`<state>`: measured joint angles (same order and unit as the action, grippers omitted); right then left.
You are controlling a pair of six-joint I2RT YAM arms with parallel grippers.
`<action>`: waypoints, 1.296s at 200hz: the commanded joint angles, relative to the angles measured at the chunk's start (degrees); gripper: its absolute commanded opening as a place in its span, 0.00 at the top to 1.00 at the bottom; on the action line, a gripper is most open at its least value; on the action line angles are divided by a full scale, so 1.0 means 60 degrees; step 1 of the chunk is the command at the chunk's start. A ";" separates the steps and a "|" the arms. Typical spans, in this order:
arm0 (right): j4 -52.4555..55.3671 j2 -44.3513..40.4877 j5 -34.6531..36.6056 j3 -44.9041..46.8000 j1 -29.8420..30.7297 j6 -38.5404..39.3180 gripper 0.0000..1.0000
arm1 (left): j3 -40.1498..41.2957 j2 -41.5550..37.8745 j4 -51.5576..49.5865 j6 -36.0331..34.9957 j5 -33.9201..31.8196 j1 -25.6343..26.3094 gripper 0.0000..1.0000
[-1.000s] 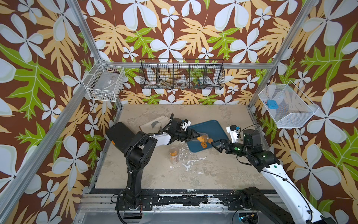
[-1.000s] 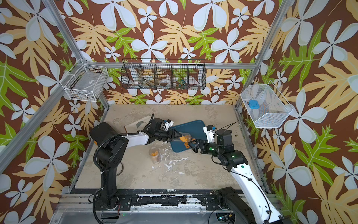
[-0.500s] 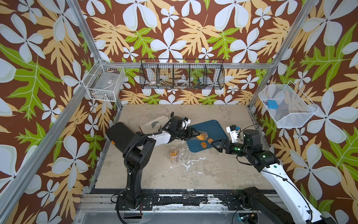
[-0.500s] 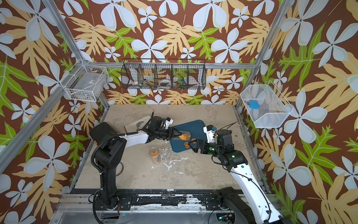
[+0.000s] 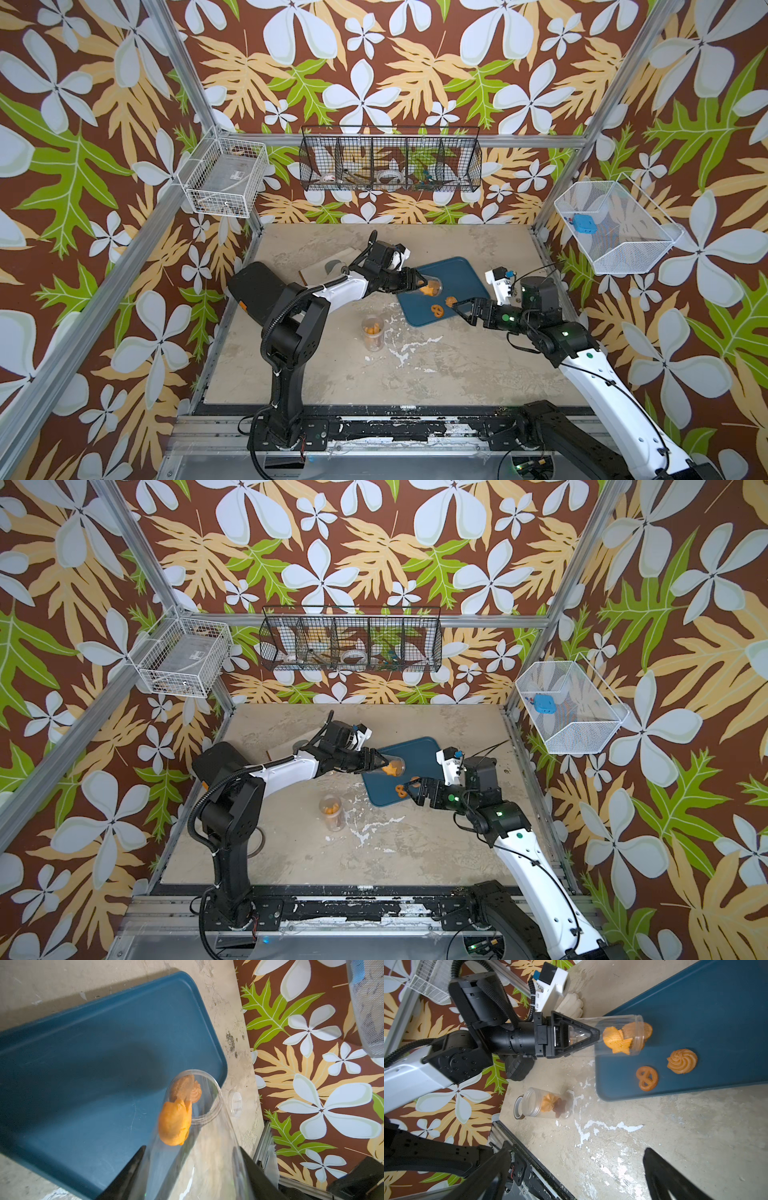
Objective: Pour the cookies out of the jar
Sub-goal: Pour the cookies in the jar onto the tray.
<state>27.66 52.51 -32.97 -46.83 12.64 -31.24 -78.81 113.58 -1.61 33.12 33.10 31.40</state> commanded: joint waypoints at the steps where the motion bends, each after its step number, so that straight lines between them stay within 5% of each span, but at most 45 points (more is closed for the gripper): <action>1: 0.0883 0.0291 0.1600 -0.0325 0.0002 0.0254 0.00 | -0.0092 -0.0100 -0.0398 -0.0423 -0.0200 0.0029 0.61; 137: 0.0721 0.1034 0.1239 -0.0395 0.0002 0.0183 0.00 | -0.1156 0.0226 -0.2015 -0.1434 -0.0922 0.0230 0.61; 162: 0.0680 0.1061 0.1200 -0.0342 0.0002 0.0209 0.00 | -0.0872 0.0168 -0.1281 -0.0950 -0.0085 0.0172 0.61; 188: 0.0613 0.1129 0.1105 -0.0289 0.0002 0.0191 0.00 | -0.1481 0.0351 -0.2427 -0.1670 -0.1032 0.0399 0.61; 206: 0.0583 0.1165 0.1071 -0.0281 0.0002 0.0218 0.00 | -0.1252 0.0324 -0.2069 -0.1341 -0.0505 0.0290 0.61; 226: 0.0529 0.1207 0.1021 -0.0224 0.0002 0.0216 0.00 | -0.1244 0.0179 -0.2245 -0.1497 -0.1141 0.0284 0.61; 246: 0.0476 0.1253 0.0982 -0.0208 0.0002 0.0218 0.00 | -0.0675 0.0120 -0.1273 -0.0787 -0.0091 0.0017 0.61; 259: 0.0479 0.1280 0.0981 -0.0222 0.0001 0.0231 0.00 | -0.0681 0.0015 -0.1475 -0.0954 -0.0662 0.0029 0.61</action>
<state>31.68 59.99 -26.59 -48.03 12.62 -29.95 -83.74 114.78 -12.34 26.28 29.69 32.08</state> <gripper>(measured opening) 0.999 0.634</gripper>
